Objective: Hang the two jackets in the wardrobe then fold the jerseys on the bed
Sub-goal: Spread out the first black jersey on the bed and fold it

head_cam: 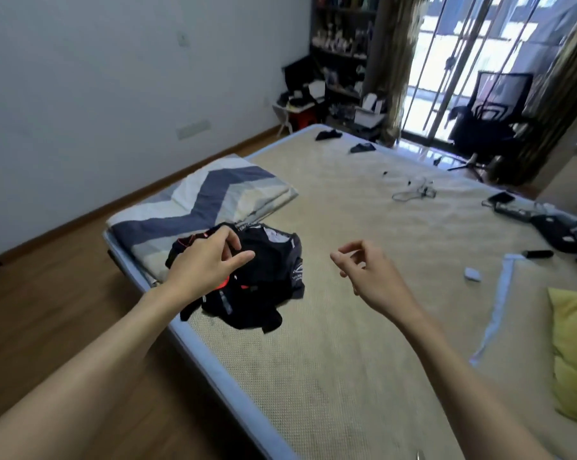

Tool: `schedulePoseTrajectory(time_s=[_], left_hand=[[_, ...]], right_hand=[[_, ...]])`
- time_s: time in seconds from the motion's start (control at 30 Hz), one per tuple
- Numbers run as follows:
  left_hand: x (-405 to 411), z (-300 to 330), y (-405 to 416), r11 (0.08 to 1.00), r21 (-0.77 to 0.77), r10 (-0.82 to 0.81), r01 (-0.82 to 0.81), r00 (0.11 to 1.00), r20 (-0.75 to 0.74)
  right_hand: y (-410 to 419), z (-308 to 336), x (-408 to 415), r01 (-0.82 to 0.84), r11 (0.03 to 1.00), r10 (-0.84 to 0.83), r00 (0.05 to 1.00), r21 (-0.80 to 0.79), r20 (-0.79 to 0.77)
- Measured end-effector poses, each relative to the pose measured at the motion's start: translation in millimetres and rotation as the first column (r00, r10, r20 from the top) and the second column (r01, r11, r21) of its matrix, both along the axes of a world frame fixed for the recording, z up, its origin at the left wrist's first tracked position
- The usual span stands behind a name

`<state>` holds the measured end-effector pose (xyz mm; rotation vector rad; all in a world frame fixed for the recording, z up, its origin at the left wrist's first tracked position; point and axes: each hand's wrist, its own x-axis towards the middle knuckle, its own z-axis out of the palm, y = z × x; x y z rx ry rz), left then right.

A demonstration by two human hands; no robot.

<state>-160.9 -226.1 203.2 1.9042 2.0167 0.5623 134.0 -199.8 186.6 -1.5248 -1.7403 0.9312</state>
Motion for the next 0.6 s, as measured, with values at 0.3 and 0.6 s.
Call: schedulePoseTrajectory(time_s=[0.3,0.6], left_hand=[[-102.5,-150.1,149.6,0.904,-0.427,0.005,-0.031,0.998,-0.060],[-181.6,-300.0,256.6,0.631,-0.775,0.004,-0.026,1.000,-0.030]], right_hand=[[81.1,-94.4,-67.1,0.109,0.969,-0.094,0.993,-0.222,0.073],[133.5,-146.3,-105.8,0.309,0.831,-0.218,0.946,-0.463,0.241]])
